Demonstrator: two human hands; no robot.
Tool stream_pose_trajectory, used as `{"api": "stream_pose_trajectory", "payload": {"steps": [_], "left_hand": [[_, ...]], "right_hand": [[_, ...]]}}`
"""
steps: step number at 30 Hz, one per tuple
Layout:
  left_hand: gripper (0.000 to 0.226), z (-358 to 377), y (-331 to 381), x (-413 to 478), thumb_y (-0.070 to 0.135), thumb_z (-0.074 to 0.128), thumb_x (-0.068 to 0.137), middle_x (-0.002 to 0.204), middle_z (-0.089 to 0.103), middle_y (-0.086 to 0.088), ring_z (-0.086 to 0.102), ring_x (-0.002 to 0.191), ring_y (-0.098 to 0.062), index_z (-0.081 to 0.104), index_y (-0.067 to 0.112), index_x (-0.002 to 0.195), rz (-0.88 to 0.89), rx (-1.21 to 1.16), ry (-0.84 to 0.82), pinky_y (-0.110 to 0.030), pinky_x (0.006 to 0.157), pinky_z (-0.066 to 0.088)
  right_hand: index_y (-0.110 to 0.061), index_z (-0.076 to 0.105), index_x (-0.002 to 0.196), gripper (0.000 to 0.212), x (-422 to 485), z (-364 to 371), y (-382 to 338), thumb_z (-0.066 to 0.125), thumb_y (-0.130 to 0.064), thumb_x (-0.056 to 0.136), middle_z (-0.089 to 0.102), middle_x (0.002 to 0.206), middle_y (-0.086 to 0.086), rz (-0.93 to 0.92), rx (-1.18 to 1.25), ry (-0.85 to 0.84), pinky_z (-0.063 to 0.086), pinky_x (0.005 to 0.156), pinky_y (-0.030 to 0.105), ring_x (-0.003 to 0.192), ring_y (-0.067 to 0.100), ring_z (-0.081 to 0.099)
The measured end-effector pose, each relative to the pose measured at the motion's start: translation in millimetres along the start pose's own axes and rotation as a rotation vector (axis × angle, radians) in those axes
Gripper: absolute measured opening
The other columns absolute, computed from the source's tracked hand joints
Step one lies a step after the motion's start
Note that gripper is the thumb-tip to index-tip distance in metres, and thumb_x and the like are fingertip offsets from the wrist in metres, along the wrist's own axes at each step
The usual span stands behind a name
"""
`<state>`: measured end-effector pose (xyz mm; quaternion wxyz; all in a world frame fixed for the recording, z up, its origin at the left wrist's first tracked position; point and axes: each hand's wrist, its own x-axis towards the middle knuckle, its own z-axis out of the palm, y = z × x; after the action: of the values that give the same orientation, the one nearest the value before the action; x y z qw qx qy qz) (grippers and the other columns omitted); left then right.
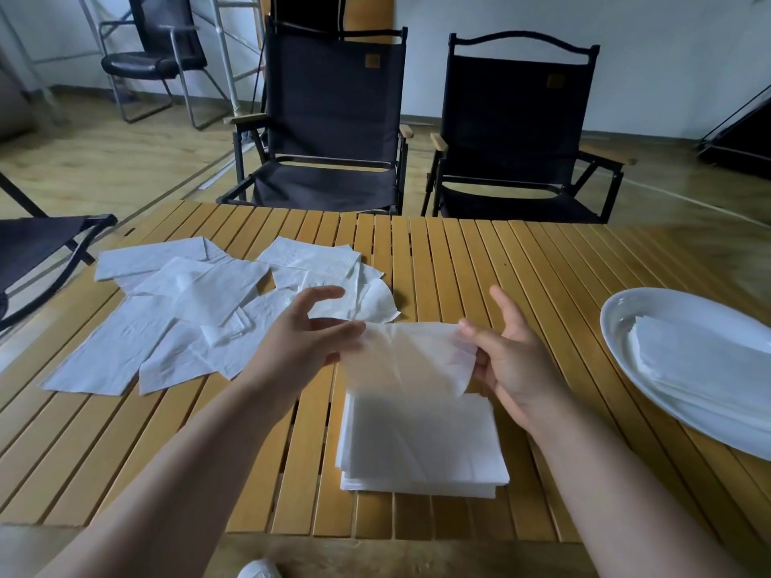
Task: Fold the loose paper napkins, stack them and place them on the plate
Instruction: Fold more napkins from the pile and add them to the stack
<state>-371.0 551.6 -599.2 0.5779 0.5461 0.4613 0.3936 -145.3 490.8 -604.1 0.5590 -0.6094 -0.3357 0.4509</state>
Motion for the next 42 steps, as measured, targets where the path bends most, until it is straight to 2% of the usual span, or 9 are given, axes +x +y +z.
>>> {"api": "stream_pose_trajectory", "payload": {"steps": [3, 7, 10, 16, 26, 31, 35, 38, 42], "left_hand": [[0.038, 0, -1, 0, 0.015, 0.075, 0.086, 0.094, 0.078, 0.005, 0.073, 0.09, -0.011, 0.063, 0.029, 0.119, 0.031, 0.082, -0.009, -0.029, 0.084, 0.058], [0.021, 1, -2, 2, 0.012, 0.072, 0.088, 0.089, 0.076, 0.012, 0.071, 0.086, -0.003, 0.072, 0.026, 0.103, 0.091, 0.221, 0.025, -0.031, 0.09, 0.056], [0.018, 1, -4, 3, 0.013, 0.073, 0.087, 0.086, 0.074, 0.021, 0.068, 0.084, 0.005, 0.074, 0.027, 0.099, 0.127, 0.285, 0.044, -0.019, 0.081, 0.053], [0.016, 0, -6, 5, 0.015, 0.072, 0.088, 0.091, 0.073, 0.016, 0.066, 0.084, 0.009, 0.074, 0.024, 0.1, 0.178, 0.357, 0.072, -0.003, 0.066, 0.049], [0.014, -2, -6, 5, 0.021, 0.07, 0.089, 0.097, 0.067, 0.015, 0.061, 0.087, -0.007, 0.072, 0.035, 0.09, 0.215, 0.503, 0.104, -0.019, 0.069, 0.048], [0.012, -2, -5, 5, 0.025, 0.07, 0.09, 0.108, 0.062, 0.017, 0.055, 0.102, -0.003, 0.072, 0.037, 0.088, 0.226, 0.524, 0.115, -0.019, 0.079, 0.045], [0.011, 2, 0, 0, 0.019, 0.065, 0.094, 0.091, 0.072, 0.014, 0.065, 0.089, -0.006, 0.074, 0.025, 0.092, 0.149, 0.319, 0.048, -0.013, 0.068, 0.05], [0.009, 3, 5, -3, 0.017, 0.063, 0.095, 0.086, 0.075, 0.002, 0.069, 0.088, -0.02, 0.072, 0.019, 0.093, 0.123, 0.275, 0.004, -0.03, 0.08, 0.056], [0.01, 1, 9, -7, 0.013, 0.062, 0.096, 0.083, 0.074, -0.007, 0.069, 0.075, -0.025, 0.071, 0.009, 0.096, 0.067, 0.212, -0.1, -0.042, 0.08, 0.058]], "right_hand": [[-0.047, 0.016, 0.155, 0.1, -1, -3, -2, 0.08, -0.033, 0.078, 0.069, 0.114, 0.006, -0.036, -0.092, -0.061, 0.054, 0.098, 0.048, 0.102, 0.02, 0.07], [-0.047, -0.005, 0.155, 0.116, -2, -10, 1, 0.08, -0.016, 0.083, 0.072, 0.095, -0.004, -0.136, -0.415, -0.061, 0.05, 0.098, 0.035, 0.098, 0.012, 0.068], [-0.044, 0.008, 0.156, 0.101, 0, -14, 4, 0.075, -0.012, 0.087, 0.071, 0.091, -0.003, -0.214, -0.46, -0.039, 0.049, 0.082, 0.017, 0.092, 0.009, 0.068], [-0.036, 0.063, 0.118, 0.035, 1, -17, 10, 0.071, -0.015, 0.091, 0.069, 0.092, -0.008, -0.362, -0.497, -0.015, 0.057, 0.078, 0.016, 0.091, 0.0, 0.064], [-0.026, 0.07, 0.088, 0.008, 2, -15, 11, 0.072, -0.018, 0.089, 0.063, 0.101, -0.016, -0.504, -0.594, 0.067, 0.05, 0.072, 0.011, 0.093, 0.0, 0.059], [-0.025, 0.067, 0.089, 0.009, 1, -17, 9, 0.068, -0.016, 0.091, 0.064, 0.116, -0.018, -0.484, -0.501, 0.015, 0.052, 0.092, 0.023, 0.113, 0.001, 0.059], [-0.027, 0.066, 0.092, 0.013, -3, -17, 5, 0.067, -0.014, 0.093, 0.072, 0.092, -0.011, -0.508, -0.458, 0.01, 0.057, 0.075, 0.019, 0.091, 0.004, 0.068], [-0.028, 0.068, 0.095, 0.013, -6, -18, 0, 0.069, -0.015, 0.092, 0.074, 0.092, -0.01, -0.466, -0.448, 0.018, 0.059, 0.068, 0.022, 0.088, 0.004, 0.069], [-0.024, 0.071, 0.102, 0.016, -13, -28, -14, 0.072, -0.014, 0.09, 0.078, 0.092, -0.004, -0.16, -0.453, -0.139, 0.059, 0.059, 0.028, 0.081, 0.012, 0.075]]}}
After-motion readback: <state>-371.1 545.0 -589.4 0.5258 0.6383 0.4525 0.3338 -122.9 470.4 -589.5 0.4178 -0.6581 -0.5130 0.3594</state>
